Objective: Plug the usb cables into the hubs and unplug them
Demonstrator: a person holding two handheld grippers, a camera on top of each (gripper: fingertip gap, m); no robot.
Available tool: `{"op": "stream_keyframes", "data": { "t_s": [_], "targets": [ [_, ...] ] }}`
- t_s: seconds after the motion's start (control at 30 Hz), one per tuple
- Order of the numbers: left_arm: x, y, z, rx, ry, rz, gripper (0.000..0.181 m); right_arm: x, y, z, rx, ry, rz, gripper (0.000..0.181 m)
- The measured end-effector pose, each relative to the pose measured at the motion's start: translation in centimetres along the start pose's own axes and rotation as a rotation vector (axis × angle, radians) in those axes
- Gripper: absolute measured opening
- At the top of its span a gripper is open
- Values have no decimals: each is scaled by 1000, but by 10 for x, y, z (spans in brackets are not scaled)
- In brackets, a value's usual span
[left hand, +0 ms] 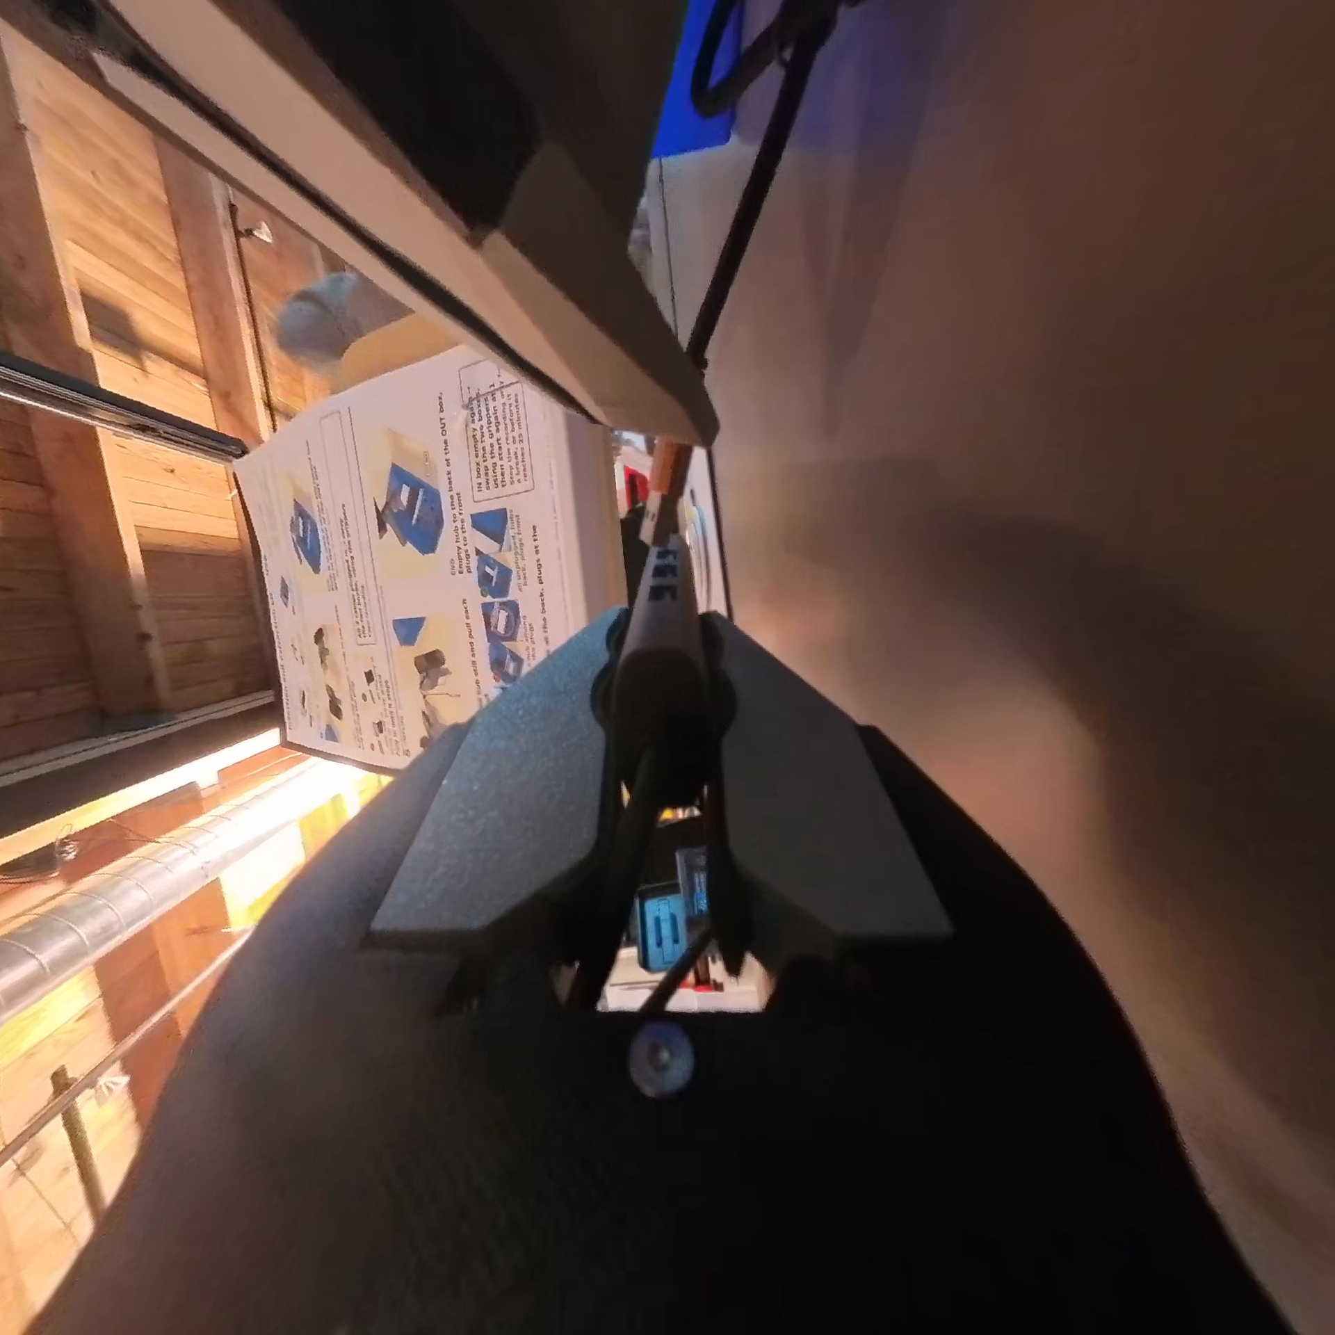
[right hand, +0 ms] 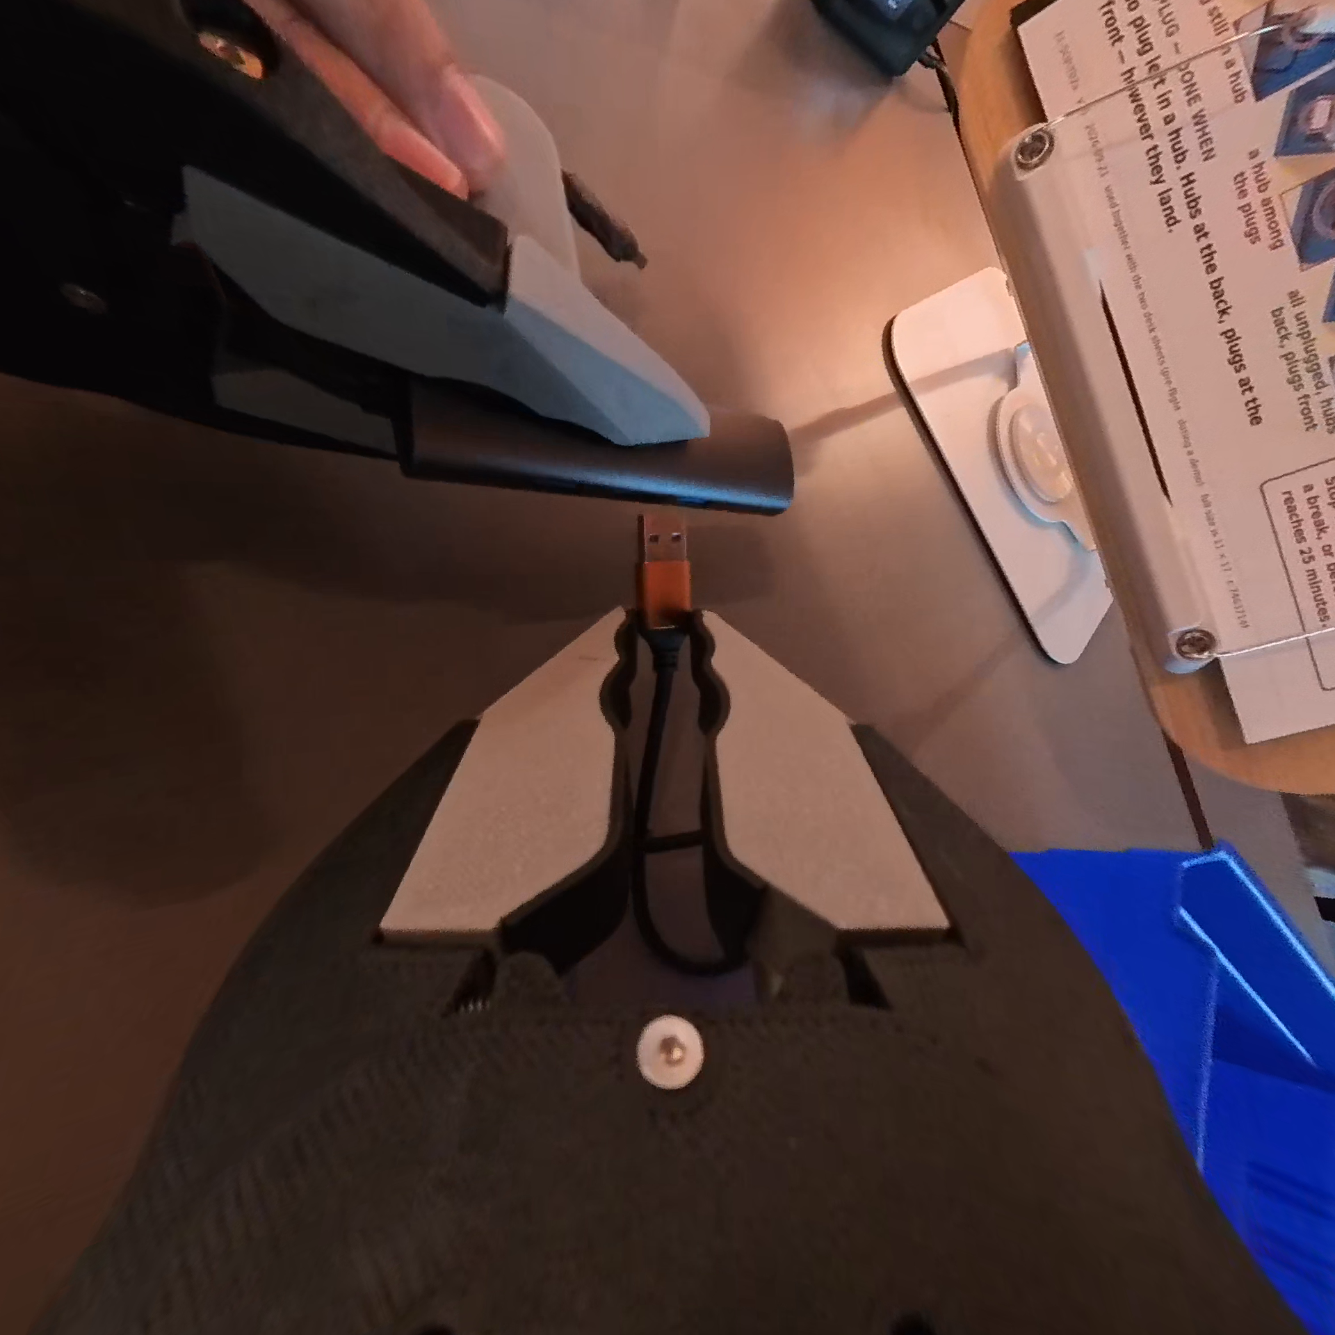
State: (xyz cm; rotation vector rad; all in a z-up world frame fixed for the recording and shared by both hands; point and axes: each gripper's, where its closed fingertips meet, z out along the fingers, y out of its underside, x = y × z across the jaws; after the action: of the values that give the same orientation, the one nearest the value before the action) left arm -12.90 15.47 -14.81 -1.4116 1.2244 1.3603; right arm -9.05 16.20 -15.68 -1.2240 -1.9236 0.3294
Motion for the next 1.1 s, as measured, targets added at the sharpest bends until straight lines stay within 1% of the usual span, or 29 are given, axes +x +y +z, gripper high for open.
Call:
{"op": "stream_keyframes", "data": {
  "t_s": [0.13, 0.37, 0.53, 0.8, 0.93, 1.1],
  "targets": [
    [2, -3, 0, 1, 3, 18, 17, -6, -2, -1, 30, -31, 11, 12],
    [2, -5, -1, -1, -10, 43, 16, -11, 3, 2, -7, -24, -13, 12],
    [4, -5, 0, -17, -19, 90, 17, -10, 3, 2, -1, -36, 20, 12],
    [4, -7, 0, -4, -12, 61, 17, -9, 5, 2, 3, -53, 64, 12],
    [3, -7, -1, 1, -14, 52, 17, -4, 9, 4, -9, -37, 77, 12],
    [6, -13, -4, 32, -5, 64, 16, -1, 11, 4, -8, -31, 98, 12]
  ]
}}
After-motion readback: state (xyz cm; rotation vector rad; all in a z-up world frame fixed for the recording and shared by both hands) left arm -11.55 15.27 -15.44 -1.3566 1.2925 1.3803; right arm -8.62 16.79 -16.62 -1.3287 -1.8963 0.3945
